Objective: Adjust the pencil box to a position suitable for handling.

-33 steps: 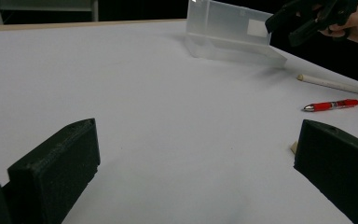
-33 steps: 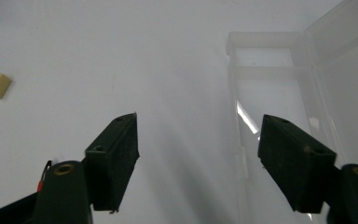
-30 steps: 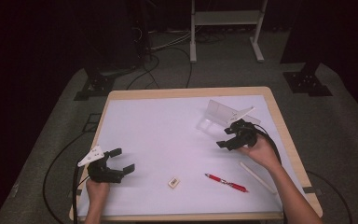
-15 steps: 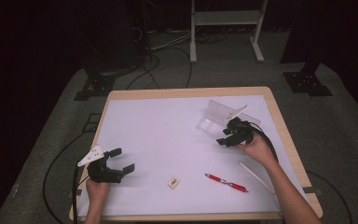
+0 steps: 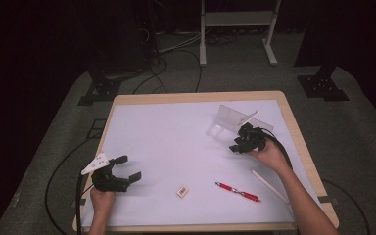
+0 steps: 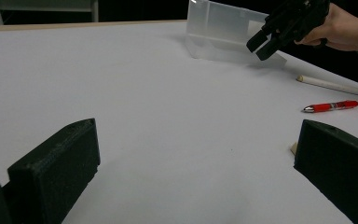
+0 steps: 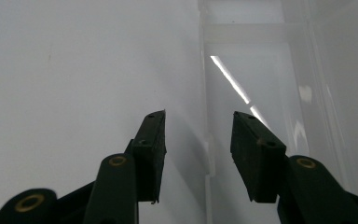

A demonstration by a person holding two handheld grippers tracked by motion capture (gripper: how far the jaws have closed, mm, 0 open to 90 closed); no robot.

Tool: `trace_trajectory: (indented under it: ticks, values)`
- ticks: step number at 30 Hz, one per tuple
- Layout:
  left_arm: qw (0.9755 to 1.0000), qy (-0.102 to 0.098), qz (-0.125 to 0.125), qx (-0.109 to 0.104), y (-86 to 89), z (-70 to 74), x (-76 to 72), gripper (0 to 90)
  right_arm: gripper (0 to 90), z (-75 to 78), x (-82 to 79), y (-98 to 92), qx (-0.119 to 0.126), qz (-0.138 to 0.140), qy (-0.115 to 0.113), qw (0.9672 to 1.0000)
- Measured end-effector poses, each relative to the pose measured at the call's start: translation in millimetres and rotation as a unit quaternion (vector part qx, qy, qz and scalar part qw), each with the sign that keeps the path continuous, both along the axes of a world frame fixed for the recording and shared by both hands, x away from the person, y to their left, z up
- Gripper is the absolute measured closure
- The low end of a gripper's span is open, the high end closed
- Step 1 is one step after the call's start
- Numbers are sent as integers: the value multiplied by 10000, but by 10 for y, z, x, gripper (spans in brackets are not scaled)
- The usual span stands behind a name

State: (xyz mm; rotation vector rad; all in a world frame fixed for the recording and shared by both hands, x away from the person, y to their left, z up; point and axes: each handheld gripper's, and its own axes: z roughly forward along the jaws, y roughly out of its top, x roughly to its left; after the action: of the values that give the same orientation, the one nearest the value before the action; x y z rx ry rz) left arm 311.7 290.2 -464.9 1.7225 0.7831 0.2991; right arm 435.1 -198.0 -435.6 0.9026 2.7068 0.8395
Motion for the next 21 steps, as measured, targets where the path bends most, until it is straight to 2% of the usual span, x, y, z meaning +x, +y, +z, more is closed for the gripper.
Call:
trace_trajectory:
  ticks: [11,21]
  values:
    - [10000,-1,3,-9,1,1,-1,0,644,-66,38,-3,-160,-13,109,9998]
    - [10000,2,-1,-10,3,1,-1,0,728,-106,46,22,-326,17,116,9994]
